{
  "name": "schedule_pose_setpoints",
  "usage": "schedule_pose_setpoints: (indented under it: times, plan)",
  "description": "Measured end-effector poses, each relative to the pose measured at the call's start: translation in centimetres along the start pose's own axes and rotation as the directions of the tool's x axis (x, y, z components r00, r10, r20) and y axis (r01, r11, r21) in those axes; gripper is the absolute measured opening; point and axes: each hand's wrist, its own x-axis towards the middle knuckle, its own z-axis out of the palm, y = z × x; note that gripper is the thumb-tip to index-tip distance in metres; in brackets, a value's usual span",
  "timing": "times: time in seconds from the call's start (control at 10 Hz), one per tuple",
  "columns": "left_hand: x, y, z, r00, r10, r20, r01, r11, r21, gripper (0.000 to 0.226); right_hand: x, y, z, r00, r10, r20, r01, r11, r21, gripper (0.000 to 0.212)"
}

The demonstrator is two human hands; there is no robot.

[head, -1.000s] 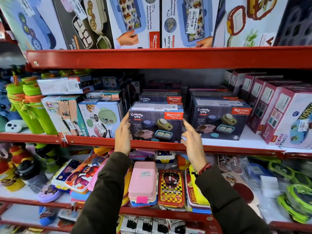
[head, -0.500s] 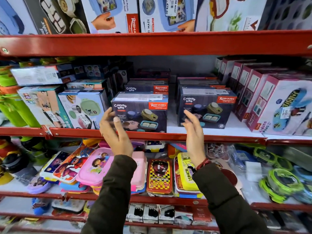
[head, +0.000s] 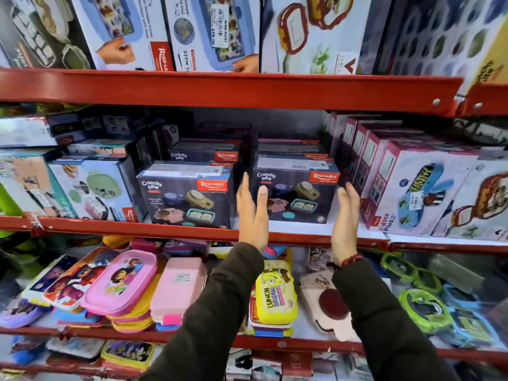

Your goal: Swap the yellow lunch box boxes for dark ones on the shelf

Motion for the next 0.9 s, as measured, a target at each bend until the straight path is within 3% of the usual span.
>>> schedule_pose_setpoints:
  times: [0.1, 0.3, 0.4, 0.5, 0.8, 0.9]
  plan:
    - [1.5, -0.2, 0.8, 0.992, -0.128, 0.002, 0.128, 0.99, -0.054, 0.057, 1.4, 0.3, -0.3, 0.997, 0.047, 0.058, -0.047, 0.999, -0.012, 0.047]
    - [0.7, -0.9, 0.1, 0.994, -0.112, -0.015, 0.11, 0.99, -0.086, 0.052, 0.6, 0.3, -1.8, 0.982, 0.124, 0.145, -0.124, 0.992, -0.009, 0.047]
    - [-0.8, -0.8, -0.6, 0.997, -0.064, -0.034, 0.062, 0.996, -0.07, 0.057, -0.7, -0.2, -2.5, 0.986, 0.094, 0.136, -0.087, 0.995, -0.056, 0.029]
    - [-2.1, -1.0, -1.1, 0.999, -0.014, -0.046, 0.013, 1.0, -0.014, 0.051, -1.7, -0.3, -3.2, 0.99, 0.047, 0.136, -0.035, 0.995, -0.091, 0.024]
    - [-3.0, -0.3, -1.4, 1.0, -0.026, -0.017, 0.026, 0.999, 0.027, 0.051, -2.8, -1.3, -3.9, 0.981, 0.036, 0.189, -0.008, 0.989, -0.145, 0.025]
    - [-3.1, -0.1, -1.3, 1.0, -0.013, -0.015, 0.013, 0.999, 0.044, 0.052, -2.9, -1.4, -3.6, 0.982, 0.02, 0.188, 0.004, 0.992, -0.129, 0.034]
